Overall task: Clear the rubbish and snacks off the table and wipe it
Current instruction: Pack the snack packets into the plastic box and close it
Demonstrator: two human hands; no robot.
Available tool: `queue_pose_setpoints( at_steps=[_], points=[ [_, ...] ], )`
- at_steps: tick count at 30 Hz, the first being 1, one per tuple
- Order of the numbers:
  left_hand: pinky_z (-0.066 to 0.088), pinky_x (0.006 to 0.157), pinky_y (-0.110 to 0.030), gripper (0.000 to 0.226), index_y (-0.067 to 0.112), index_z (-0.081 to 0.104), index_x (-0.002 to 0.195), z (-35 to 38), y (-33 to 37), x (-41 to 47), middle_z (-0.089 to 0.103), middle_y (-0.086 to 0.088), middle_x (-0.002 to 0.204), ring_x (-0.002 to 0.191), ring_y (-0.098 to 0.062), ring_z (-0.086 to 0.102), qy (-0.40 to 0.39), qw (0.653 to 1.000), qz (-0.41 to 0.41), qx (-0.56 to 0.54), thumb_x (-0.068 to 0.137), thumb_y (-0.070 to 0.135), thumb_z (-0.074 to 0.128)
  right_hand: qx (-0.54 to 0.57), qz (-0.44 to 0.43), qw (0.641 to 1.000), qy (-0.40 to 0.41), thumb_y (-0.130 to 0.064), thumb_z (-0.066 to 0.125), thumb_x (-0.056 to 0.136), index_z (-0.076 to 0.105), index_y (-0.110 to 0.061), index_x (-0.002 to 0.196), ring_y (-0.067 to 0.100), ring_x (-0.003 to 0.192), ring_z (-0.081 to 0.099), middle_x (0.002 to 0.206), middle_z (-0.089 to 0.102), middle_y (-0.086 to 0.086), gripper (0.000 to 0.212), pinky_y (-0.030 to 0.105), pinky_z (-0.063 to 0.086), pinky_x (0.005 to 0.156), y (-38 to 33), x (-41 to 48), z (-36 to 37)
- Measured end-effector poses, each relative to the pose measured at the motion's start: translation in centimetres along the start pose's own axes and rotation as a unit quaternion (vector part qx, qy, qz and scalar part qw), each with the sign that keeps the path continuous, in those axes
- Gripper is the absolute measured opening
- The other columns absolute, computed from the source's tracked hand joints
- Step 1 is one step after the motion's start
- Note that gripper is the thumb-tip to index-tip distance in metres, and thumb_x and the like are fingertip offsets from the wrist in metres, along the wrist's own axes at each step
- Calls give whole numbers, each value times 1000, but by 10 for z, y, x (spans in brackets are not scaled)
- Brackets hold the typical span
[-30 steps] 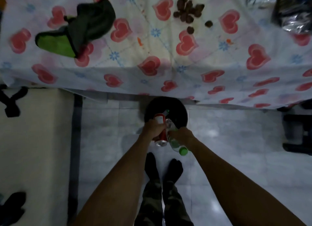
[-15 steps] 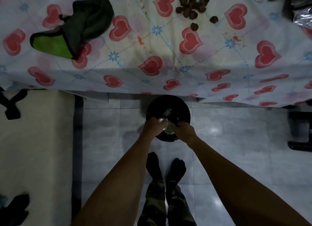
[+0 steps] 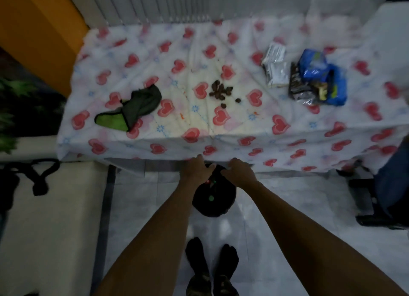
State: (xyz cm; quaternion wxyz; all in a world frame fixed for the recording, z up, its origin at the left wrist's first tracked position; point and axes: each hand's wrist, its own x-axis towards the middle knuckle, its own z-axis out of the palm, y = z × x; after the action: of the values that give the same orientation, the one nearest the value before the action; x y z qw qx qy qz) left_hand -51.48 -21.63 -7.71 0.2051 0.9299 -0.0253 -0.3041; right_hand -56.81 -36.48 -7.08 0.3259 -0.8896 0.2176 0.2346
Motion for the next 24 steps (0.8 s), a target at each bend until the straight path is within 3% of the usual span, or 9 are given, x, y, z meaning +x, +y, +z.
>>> queue_pose_setpoints(
  at_steps=[5,8,12,15,19,24],
  points=[
    [48,97,-41,54,15,57,129,-82,51,-38,61,-10,132,119,-33,60,67,995,57,37,94,56,56,3,-25,999,38,-33,66,91,54,-6,128,29,118,58,124,62,12,47,34,46,92,-41,-34,-81],
    [52,92,-41,60,14,54,134,-129,85,-57,61,-12,132,116,-34,62,105,988,84,82,95,61,52,-4,-48,996,77,-36,65,90,55,-7,125,30,113,60,122,63,13,47,32,47,85,-64,-51,-129],
    [53,94,-44,64,14,55,137,-178,128,-88,62,-10,133,116,-32,62,151,976,132,79,93,61,55,-7,-74,989,125,-39,64,91,54,-9,131,29,116,59,128,62,11,51,35,48,90,-91,-77,-184],
    [50,91,-41,57,15,58,130,-197,151,-98,64,-8,129,114,-31,63,180,969,143,95,94,59,55,-11,-84,984,156,-43,66,89,56,-11,127,28,112,61,123,65,11,51,35,48,85,-102,-87,-212],
    [55,93,-45,62,16,56,135,-208,181,-107,65,-7,130,113,-31,64,201,960,162,112,93,61,53,-16,-82,979,186,-41,65,87,56,-12,127,29,110,62,120,66,12,50,38,51,87,-98,-101,-241],
    [57,88,-40,59,20,56,129,-204,220,-95,70,-3,120,98,-26,70,190,954,190,129,92,66,48,-20,-43,977,209,-40,65,88,58,-11,123,31,109,62,119,65,11,46,40,51,87,-73,-99,-274]
  ],
)
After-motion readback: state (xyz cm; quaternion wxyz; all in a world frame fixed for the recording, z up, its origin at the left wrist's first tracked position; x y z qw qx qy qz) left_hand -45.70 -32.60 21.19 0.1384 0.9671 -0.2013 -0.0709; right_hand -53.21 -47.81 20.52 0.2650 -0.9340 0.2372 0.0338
